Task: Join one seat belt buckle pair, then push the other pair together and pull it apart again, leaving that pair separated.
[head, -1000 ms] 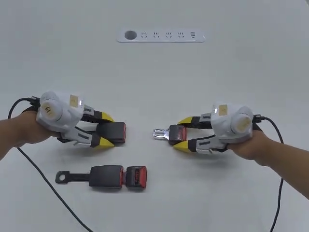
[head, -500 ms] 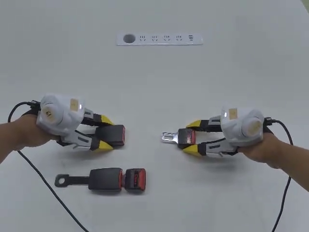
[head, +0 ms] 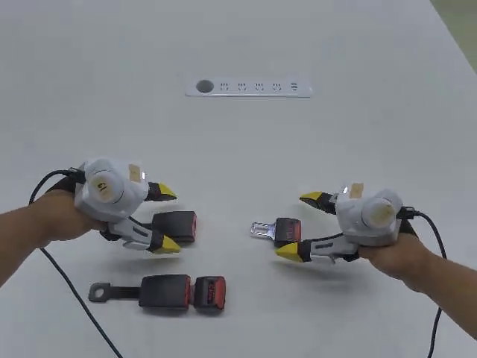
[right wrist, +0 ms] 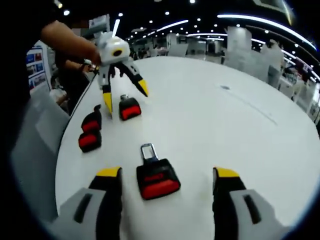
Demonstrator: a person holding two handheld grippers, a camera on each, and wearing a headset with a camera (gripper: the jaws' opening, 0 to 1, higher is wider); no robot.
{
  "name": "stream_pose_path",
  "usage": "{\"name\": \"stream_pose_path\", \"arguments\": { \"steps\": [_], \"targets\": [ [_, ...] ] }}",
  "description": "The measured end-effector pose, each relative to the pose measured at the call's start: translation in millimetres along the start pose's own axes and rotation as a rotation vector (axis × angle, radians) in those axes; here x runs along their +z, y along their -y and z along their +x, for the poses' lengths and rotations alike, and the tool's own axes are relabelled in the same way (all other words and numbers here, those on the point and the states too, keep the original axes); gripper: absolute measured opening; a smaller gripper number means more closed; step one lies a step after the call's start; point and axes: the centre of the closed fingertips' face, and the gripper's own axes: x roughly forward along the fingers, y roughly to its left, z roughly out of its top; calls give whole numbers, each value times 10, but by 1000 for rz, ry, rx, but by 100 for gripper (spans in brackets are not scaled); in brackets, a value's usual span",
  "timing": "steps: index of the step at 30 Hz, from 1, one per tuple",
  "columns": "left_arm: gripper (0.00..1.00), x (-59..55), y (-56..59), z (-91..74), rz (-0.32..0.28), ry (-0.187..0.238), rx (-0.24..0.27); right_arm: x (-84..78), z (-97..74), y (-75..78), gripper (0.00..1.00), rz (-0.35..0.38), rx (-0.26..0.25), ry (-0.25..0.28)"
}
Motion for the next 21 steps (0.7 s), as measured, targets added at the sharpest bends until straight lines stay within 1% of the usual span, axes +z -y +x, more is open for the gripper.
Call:
{"name": "stream_pose_path", "arguments": {
  "steps": [1, 2, 3, 4, 5, 6, 7, 8, 9, 10, 11, 12, 13, 14, 15, 16, 17, 18, 20, 21],
  "targets": [
    [72, 6, -37, -39, -22, 3, 33, 7, -26, 16, 76, 18, -27, 2],
    [73, 21, -103, -105, -66, 19, 92, 25, -67, 35, 78, 38, -64, 9],
    [75, 32, -138, -145, -92, 39, 120, 41, -95, 44, 82, 52, -88, 20],
    [80, 30, -154, -183, -124, 51, 137, 35, -126, 76, 86, 71, -127, 19],
    [85, 59, -176, -252, -145, 92, 165, 24, -153, 78, 89, 92, -145, 15],
    [89, 79, -193, -301, -153, 119, 188, 32, -181, 78, 88, 109, -161, 21],
    [91, 72, -195, -373, -166, 137, 214, 78, -222, 67, 87, 139, -177, 51],
    [90, 38, -188, -417, -186, 130, 229, 97, -249, 60, 87, 156, -189, 63],
    [90, 14, -154, -468, -217, 130, 240, 110, -287, 48, 88, 144, -205, 63],
    [91, 11, -131, -504, -227, 140, 248, 131, -300, 29, 89, 128, -213, 65],
    [93, 24, -120, -564, -237, 172, 276, 150, -319, -1, 90, 126, -214, 67],
    [94, 28, -109, -583, -241, 182, 280, 172, -340, -22, 90, 127, -218, 72],
    [94, 27, -57, -637, -256, 199, 286, 218, -369, -46, 90, 126, -227, 87],
    [94, 28, -16, -674, -256, 210, 287, 251, -388, -65, 90, 125, -232, 100],
    [94, 37, 37, -725, -256, 233, 291, 276, -404, -113, 91, 118, -229, 101],
    [94, 37, 72, -752, -264, 241, 290, 288, -410, -143, 91, 108, -225, 98],
    [95, 21, 126, -789, -271, 236, 294, 316, -423, -182, 92, 81, -220, 102],
    [95, 4, 155, -811, -273, 230, 299, 328, -431, -199, 93, 69, -221, 102],
    [95, -15, 241, -876, -270, 233, 302, 355, -460, -249, 94, 62, -222, 101],
    [96, -20, 264, -898, -272, 236, 303, 371, -471, -267, 95, 60, -223, 105]
  ]
}}
